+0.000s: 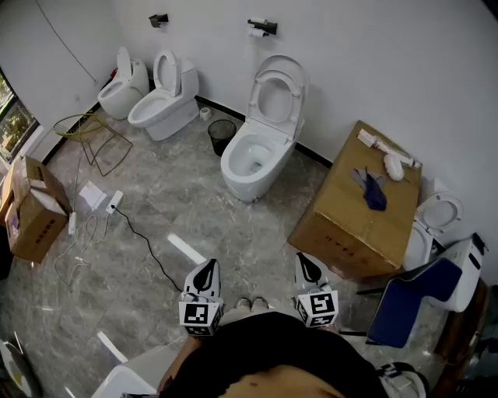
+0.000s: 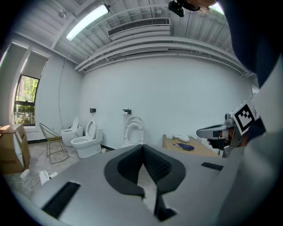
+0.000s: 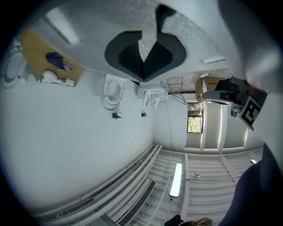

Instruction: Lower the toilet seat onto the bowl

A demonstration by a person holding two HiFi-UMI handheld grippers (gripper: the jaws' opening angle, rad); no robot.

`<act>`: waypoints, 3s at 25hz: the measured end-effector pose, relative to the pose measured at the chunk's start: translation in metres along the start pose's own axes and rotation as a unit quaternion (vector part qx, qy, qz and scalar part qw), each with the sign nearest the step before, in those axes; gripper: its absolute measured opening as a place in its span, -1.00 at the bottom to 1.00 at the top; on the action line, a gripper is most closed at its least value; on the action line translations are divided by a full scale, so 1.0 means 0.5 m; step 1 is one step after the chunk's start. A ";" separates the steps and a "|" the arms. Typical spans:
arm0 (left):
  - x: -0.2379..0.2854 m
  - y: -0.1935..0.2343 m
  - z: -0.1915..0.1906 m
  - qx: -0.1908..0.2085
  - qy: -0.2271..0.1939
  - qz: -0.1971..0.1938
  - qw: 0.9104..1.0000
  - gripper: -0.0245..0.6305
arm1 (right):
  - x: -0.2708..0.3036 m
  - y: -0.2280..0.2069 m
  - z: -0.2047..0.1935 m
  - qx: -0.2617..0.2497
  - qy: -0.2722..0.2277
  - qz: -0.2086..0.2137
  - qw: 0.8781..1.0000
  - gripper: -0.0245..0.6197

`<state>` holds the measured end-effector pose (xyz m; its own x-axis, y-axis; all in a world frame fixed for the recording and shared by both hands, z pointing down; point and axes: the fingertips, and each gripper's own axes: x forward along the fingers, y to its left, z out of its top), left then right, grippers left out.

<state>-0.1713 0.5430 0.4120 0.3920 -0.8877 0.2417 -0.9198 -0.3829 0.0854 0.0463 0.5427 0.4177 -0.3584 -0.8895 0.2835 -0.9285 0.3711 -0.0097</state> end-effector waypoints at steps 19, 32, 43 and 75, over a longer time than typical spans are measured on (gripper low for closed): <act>0.002 0.005 -0.018 -0.001 0.003 0.000 1.000 -0.91 | -0.001 0.000 0.006 0.007 -0.010 -0.001 1.000 -0.90; 0.007 0.007 0.025 -0.023 -0.004 0.016 1.000 -0.44 | 0.001 -0.013 0.019 0.005 -0.029 -0.016 0.999 -0.63; 0.017 -0.001 0.023 -0.021 -0.039 0.012 0.999 0.61 | 0.026 0.002 -0.001 0.047 -0.010 0.009 0.999 0.60; 0.053 -0.045 -0.049 -0.060 0.010 0.069 0.996 0.83 | 0.002 -0.091 -0.031 -0.011 0.012 0.024 1.000 0.66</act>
<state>-0.1405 0.5347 0.4403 0.2631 -0.9235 0.2791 -0.9606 -0.2239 0.1646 0.0897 0.5293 0.4333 -0.3996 -0.8640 0.3062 -0.9079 0.4192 -0.0020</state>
